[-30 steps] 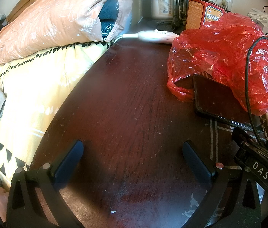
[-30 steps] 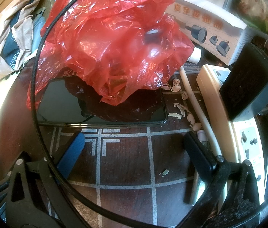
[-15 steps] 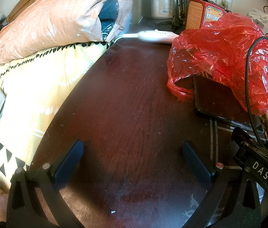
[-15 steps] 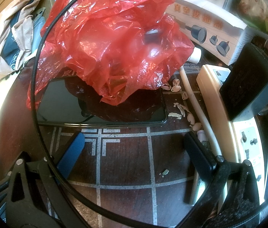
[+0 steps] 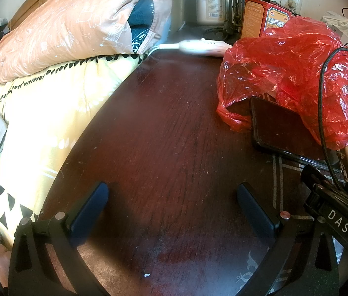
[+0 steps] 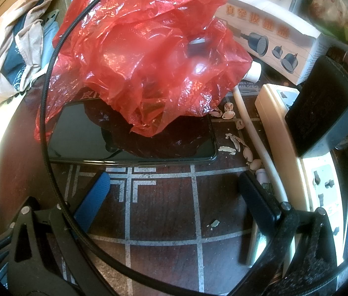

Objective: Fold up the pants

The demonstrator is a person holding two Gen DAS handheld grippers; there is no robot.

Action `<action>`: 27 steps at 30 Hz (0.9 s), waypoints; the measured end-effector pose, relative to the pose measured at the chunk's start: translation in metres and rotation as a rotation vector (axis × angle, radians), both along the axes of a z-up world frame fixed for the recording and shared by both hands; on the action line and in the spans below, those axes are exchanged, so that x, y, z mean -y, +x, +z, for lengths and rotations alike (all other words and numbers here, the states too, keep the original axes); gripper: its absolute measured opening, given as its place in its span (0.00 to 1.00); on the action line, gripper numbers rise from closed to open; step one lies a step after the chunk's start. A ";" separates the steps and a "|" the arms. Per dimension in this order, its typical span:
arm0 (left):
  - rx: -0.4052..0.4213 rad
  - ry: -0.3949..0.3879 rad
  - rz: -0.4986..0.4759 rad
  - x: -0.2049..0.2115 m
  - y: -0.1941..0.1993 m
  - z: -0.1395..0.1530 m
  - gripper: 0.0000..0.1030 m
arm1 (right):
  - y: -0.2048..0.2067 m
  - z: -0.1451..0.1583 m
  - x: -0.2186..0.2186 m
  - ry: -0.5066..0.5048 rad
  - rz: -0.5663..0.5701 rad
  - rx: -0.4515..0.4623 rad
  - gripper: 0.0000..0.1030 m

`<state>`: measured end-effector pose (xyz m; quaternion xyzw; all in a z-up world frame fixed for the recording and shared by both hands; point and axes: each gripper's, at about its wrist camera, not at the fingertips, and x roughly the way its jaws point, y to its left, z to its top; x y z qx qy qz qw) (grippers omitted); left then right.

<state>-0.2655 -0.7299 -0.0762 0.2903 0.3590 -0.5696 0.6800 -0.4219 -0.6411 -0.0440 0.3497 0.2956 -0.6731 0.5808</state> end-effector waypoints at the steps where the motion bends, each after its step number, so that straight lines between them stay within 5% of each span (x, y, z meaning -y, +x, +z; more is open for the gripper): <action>1: 0.000 0.000 0.000 0.000 0.000 0.000 1.00 | -0.001 0.001 -0.002 0.000 0.000 0.000 1.00; 27: 0.000 -0.001 0.002 0.000 0.000 0.000 1.00 | 0.000 0.001 -0.002 0.000 0.000 0.000 1.00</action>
